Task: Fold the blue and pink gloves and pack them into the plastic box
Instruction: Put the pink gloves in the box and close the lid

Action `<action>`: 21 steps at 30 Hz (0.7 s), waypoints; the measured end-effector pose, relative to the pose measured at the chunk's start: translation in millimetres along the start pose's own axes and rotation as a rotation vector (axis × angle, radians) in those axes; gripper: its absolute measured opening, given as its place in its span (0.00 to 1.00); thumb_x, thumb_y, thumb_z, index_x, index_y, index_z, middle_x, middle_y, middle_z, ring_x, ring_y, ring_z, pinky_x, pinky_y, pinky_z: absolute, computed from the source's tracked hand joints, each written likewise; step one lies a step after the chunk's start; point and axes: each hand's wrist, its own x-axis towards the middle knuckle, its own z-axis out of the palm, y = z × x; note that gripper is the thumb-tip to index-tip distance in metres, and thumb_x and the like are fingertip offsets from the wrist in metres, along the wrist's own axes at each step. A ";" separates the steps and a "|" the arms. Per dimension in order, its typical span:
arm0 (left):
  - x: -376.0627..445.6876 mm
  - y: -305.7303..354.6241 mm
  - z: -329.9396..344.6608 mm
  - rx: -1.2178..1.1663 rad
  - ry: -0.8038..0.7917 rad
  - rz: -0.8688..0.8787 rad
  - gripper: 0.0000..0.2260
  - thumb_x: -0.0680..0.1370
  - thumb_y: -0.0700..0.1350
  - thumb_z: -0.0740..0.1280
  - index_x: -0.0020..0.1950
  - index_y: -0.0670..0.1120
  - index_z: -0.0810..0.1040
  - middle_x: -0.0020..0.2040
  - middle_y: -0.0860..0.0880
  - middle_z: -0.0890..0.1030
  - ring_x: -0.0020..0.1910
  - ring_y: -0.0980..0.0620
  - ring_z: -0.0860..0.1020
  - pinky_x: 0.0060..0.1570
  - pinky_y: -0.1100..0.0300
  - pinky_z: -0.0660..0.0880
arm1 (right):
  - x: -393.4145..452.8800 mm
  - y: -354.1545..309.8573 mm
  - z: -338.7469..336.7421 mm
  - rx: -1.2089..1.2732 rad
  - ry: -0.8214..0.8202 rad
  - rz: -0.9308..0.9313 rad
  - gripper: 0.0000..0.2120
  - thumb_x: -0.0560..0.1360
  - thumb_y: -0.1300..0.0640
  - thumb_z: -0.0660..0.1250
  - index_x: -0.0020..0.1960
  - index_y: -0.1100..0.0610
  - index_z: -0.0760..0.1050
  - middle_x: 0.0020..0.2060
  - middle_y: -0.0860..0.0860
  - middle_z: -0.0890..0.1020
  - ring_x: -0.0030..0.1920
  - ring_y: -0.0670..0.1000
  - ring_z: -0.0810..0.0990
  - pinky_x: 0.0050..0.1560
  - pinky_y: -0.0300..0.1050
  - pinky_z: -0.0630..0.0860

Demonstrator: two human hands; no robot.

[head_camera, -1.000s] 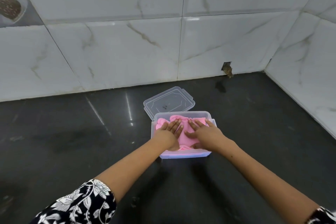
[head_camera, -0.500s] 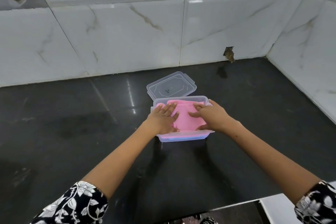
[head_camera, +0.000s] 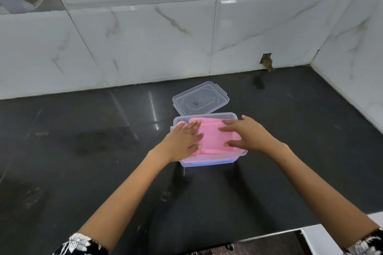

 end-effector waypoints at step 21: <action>73.8 -60.7 -4.1 -1.502 0.241 -0.780 0.15 0.81 0.47 0.59 0.62 0.42 0.77 0.62 0.45 0.78 0.62 0.48 0.76 0.67 0.51 0.68 | 129.6 95.7 24.5 0.598 0.071 0.361 0.28 0.75 0.70 0.59 0.73 0.56 0.62 0.75 0.57 0.60 0.74 0.57 0.59 0.73 0.50 0.58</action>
